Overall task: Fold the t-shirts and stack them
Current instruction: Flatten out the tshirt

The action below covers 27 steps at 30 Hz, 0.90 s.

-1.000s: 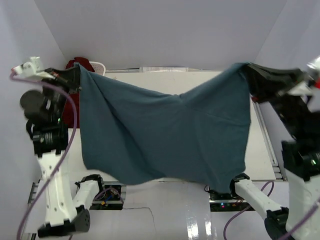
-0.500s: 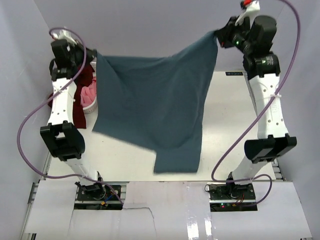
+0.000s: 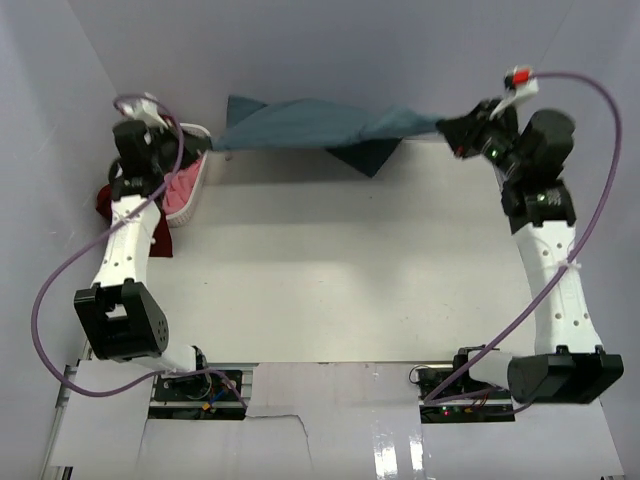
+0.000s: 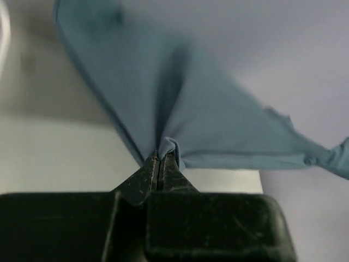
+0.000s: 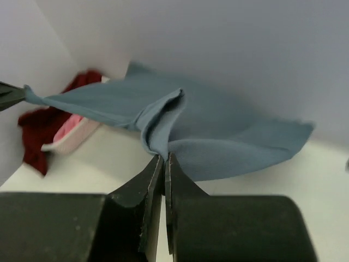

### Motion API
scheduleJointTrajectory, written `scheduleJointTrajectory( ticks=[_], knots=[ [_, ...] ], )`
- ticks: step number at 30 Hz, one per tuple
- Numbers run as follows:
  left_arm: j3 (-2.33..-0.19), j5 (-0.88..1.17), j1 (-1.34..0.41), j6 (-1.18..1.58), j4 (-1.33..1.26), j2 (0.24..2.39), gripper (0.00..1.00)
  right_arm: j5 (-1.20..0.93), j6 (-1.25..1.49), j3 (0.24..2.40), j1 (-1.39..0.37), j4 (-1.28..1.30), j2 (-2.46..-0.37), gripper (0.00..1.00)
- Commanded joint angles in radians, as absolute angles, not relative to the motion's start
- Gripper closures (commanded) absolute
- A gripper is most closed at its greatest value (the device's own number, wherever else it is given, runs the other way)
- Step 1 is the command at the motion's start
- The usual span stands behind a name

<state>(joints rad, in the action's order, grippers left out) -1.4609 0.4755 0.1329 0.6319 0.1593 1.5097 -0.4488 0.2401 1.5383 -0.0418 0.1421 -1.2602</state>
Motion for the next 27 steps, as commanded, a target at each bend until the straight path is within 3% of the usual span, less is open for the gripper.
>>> scheduleJointTrajectory(
  ticks=[1, 8, 19, 20, 26, 27],
  knots=[
    [-1.118, 0.483, 0.114, 0.620, 0.198, 1.379, 1.00, -0.533, 0.339, 1.227, -0.052, 0.064, -1.154, 0.92],
    [-0.703, 0.459, 0.095, 0.601, 0.345, 1.131, 1.00, -0.449, 0.337, 0.875, -0.141, 0.398, -0.902, 0.92],
    [-0.580, 0.554, 0.081, 0.647, 0.448, 1.025, 1.00, -0.400, 0.313, 0.758, -0.153, 0.778, -0.738, 0.92],
    [-0.578, 0.563, 0.077, 0.649, 0.454, 1.028, 0.92, -0.399, 0.308, 0.749, -0.153, 0.791, -0.732, 0.92],
    [-0.609, 0.597, 0.078, 0.629, 0.535, 1.023, 0.78, -0.422, 0.305, 0.672, -0.155, 0.784, -0.692, 0.92],
    [-0.621, 0.612, 0.077, 0.617, 0.554, 1.006, 0.69, -0.425, 0.305, 0.670, -0.155, 0.782, -0.692, 0.92]
  ],
)
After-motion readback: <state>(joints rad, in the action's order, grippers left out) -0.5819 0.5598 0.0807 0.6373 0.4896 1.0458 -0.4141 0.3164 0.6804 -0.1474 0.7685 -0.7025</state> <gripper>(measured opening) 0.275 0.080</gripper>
